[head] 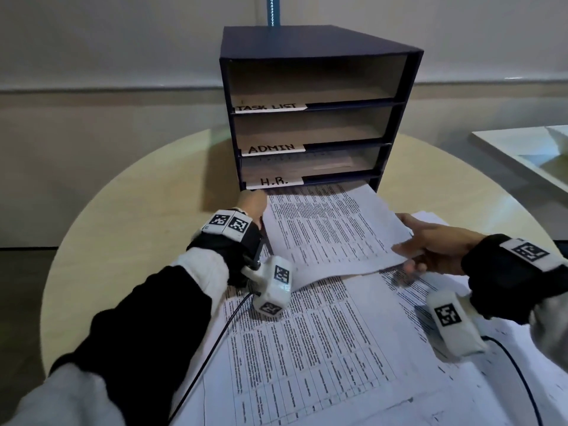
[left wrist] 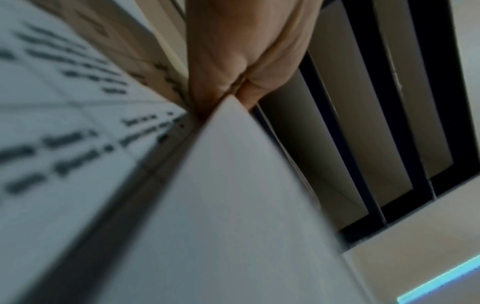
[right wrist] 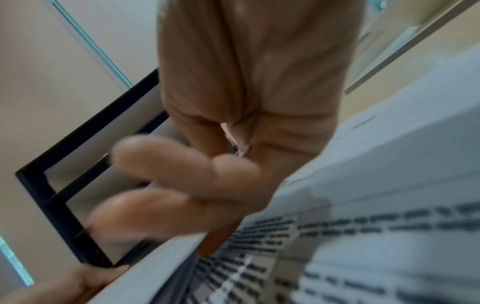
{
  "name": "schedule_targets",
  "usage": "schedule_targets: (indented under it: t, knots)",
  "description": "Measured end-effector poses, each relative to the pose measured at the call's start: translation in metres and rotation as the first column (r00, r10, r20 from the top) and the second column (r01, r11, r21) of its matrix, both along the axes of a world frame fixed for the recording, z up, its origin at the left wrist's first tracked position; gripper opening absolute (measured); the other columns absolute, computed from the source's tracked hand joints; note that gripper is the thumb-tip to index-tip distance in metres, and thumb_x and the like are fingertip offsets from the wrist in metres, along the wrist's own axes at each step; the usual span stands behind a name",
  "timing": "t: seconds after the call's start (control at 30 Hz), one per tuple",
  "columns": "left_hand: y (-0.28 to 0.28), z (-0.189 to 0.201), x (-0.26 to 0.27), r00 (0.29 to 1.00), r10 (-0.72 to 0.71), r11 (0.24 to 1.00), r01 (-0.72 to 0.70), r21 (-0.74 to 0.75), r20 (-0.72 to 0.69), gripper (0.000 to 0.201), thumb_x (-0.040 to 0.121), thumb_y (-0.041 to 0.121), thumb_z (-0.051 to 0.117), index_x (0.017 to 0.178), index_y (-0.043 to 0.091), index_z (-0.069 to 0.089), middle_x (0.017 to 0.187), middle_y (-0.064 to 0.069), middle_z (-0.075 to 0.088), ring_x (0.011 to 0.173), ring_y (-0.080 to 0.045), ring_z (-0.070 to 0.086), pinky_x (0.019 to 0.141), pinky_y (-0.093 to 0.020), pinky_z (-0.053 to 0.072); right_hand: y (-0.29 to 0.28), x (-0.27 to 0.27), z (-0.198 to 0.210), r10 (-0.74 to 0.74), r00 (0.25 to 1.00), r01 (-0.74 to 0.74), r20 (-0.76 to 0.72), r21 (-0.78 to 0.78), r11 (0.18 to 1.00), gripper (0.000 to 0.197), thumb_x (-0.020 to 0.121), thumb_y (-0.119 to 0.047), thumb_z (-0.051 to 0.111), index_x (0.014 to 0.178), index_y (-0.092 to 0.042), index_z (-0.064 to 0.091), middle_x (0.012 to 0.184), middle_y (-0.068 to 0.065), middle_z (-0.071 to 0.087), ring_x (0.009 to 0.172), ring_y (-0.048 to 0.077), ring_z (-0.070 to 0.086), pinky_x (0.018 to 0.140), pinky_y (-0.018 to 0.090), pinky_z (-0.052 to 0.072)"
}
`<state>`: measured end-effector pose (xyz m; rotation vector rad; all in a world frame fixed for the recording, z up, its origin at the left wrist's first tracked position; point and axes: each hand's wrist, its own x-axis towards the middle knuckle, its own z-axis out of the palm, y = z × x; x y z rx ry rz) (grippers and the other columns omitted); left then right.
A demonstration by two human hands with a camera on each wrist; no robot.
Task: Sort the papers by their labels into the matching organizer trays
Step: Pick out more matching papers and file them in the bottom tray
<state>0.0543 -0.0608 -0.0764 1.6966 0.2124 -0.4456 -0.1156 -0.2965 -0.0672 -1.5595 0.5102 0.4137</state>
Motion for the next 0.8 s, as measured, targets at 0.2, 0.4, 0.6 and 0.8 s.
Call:
schedule_targets:
  t: [0.2,0.4,0.6,0.8]
  knots:
    - [-0.001,0.01,-0.012,0.992,-0.125,0.983,0.129,0.128,-0.036,0.026,0.099,0.029,0.035,0.082,0.013,0.047,0.068,-0.004,0.037,0.056,-0.014,0.034,0.052,-0.024,0.026,0.004,0.027,0.001,-0.245,0.965,0.241,0.089,0.057,0.969,0.033,0.098,0.006,0.026,0.115,-0.019,0.038,0.076,0.008,0.048,0.031,0.005,0.046,0.03,0.009,0.034]
    - [-0.001,0.014,-0.013,0.985,-0.171,0.975,0.169,0.145,0.001,0.047,0.101,0.03,0.032,0.142,0.006,0.034,0.146,-0.01,0.04,0.135,-0.026,0.039,0.102,-0.032,0.038,0.02,0.062,0.001,-0.361,0.928,0.347,0.09,0.14,0.927,0.046,0.098,0.006,0.02,0.141,-0.008,0.028,0.084,0.011,0.047,0.034,0.006,0.051,0.037,0.007,0.042]
    - [0.01,0.012,-0.008,0.981,-0.194,0.964,0.195,0.183,-0.021,0.021,0.088,0.019,0.06,0.102,0.004,0.058,0.094,-0.011,0.062,0.079,-0.021,0.057,0.074,-0.028,0.048,0.022,0.1,-0.004,-0.476,0.878,0.454,0.047,0.228,0.861,0.04,0.099,0.005,0.02,0.139,0.004,0.023,0.131,0.025,0.041,0.092,0.032,0.066,0.041,0.021,0.052]
    - [0.007,0.008,-0.003,0.934,-0.355,0.887,0.346,0.308,-0.025,0.019,0.091,0.028,0.056,0.087,0.011,0.065,0.08,0.003,0.06,0.067,-0.007,0.046,0.061,-0.02,0.033,0.03,0.125,-0.009,-0.505,0.862,0.478,0.032,0.274,0.834,0.042,0.1,0.0,0.023,0.141,0.009,0.019,0.143,0.023,0.034,0.072,0.028,0.068,0.04,0.023,0.052]
